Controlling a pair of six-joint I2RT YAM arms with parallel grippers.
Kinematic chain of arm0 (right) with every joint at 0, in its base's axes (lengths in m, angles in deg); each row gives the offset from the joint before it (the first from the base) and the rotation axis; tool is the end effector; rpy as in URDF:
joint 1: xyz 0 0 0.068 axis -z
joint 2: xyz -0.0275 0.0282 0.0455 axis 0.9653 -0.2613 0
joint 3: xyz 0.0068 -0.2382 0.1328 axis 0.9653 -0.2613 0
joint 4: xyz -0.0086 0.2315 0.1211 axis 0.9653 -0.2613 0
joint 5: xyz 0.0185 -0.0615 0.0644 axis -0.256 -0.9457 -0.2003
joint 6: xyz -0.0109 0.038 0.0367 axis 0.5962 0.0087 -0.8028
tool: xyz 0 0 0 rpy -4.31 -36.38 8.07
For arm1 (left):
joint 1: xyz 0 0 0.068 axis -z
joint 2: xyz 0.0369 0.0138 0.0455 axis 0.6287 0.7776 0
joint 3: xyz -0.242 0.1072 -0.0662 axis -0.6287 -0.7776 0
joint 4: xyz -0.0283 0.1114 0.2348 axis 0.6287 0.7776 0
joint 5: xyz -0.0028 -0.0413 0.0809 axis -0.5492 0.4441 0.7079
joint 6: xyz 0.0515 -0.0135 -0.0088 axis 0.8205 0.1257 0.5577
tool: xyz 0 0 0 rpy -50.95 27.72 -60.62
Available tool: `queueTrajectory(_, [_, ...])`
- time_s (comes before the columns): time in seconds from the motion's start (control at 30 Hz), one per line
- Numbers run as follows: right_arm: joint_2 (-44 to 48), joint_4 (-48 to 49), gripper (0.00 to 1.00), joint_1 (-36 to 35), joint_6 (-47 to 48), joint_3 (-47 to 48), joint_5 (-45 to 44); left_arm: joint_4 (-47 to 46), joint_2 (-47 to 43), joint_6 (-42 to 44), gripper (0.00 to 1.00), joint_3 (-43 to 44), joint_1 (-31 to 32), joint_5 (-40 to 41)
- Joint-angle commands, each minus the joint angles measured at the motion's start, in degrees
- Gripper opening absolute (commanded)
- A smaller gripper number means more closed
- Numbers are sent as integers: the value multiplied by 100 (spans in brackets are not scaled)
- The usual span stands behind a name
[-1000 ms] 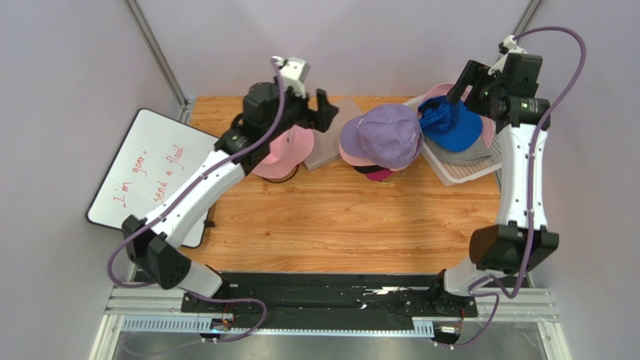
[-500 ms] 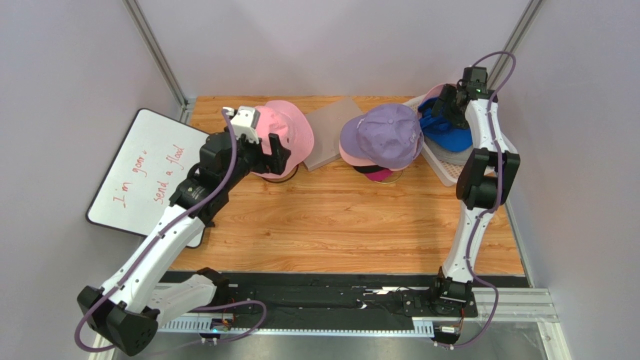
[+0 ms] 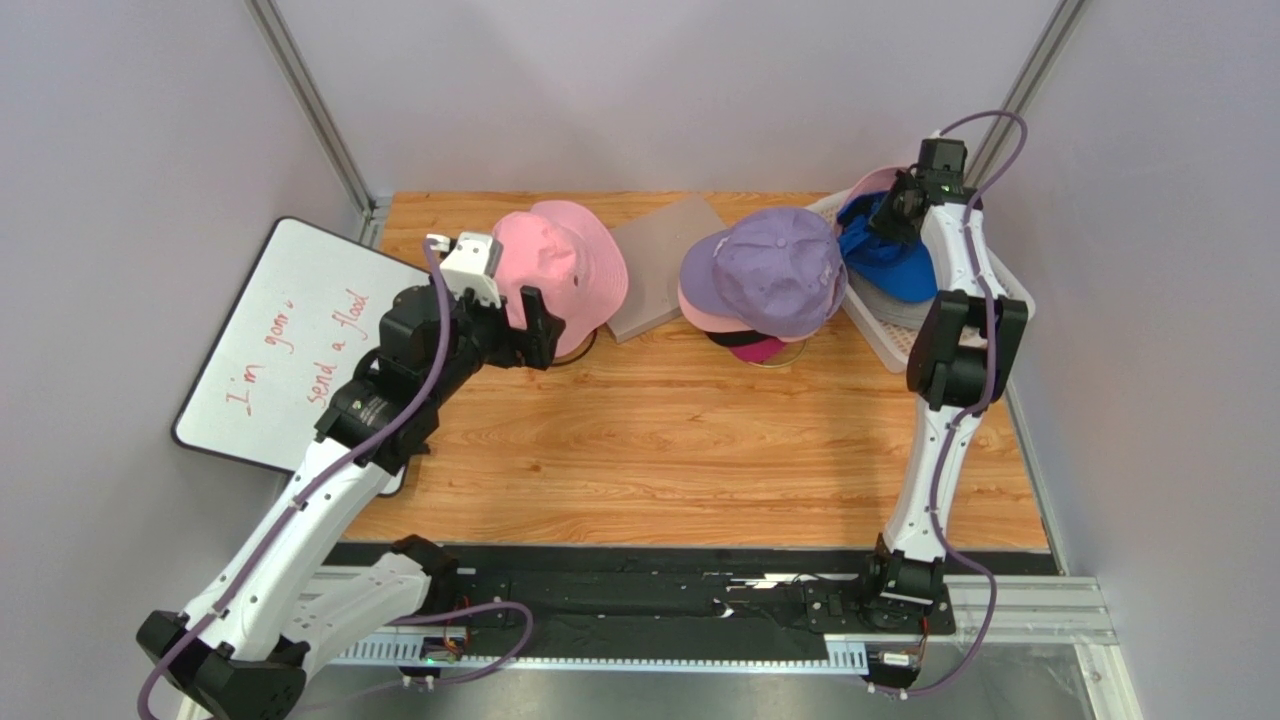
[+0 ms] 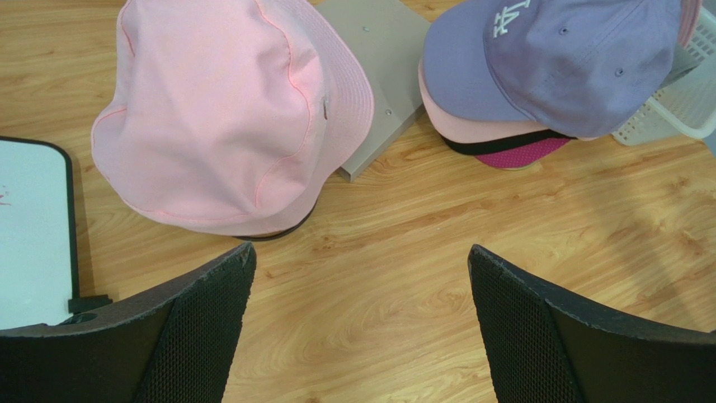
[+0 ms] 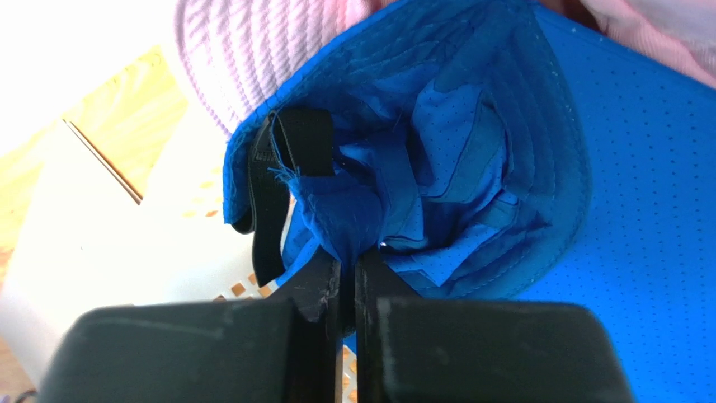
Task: Stack the hats
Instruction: Pick up the hat from the bin.
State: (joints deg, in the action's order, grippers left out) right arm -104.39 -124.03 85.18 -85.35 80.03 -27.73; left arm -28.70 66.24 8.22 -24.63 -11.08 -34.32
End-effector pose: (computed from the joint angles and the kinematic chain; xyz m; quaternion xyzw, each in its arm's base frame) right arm 0.5239 -0.0909 0.2408 0.2266 0.9002 0.0921 0.3602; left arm 0.1754 -0.0902 0.3767 0.0635 0.8024 -0.1996 0.5588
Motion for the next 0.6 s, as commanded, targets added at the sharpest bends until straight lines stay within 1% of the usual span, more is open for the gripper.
queueTrajectory(0.0, [775, 419, 0, 110, 119, -150, -74, 139, -206, -56, 100, 12, 7, 8])
queueTrajectory(0.17, [1872, 418, 0, 338, 356, -554, -390, 157, -294, -12, 100, 30, 7, -10])
queueTrajectory(0.2, [2266, 427, 0, 382, 409, -668, -451, 157, -321, -3, 100, 12, 7, -62])
queueTrajectory(0.33, [3103, 375, 0, 409, 664, -906, -681, 43, -339, -29, 100, -23, 7, -256])
queueTrajectory(0.43, [3605, 279, 0, 409, 718, -959, -400, 42, -347, -56, 100, 21, 7, -309])
queueTrajectory(0.57, [4211, 295, 0, 391, 630, -1134, 267, -19, -496, -39, 100, 30, 7, -528])
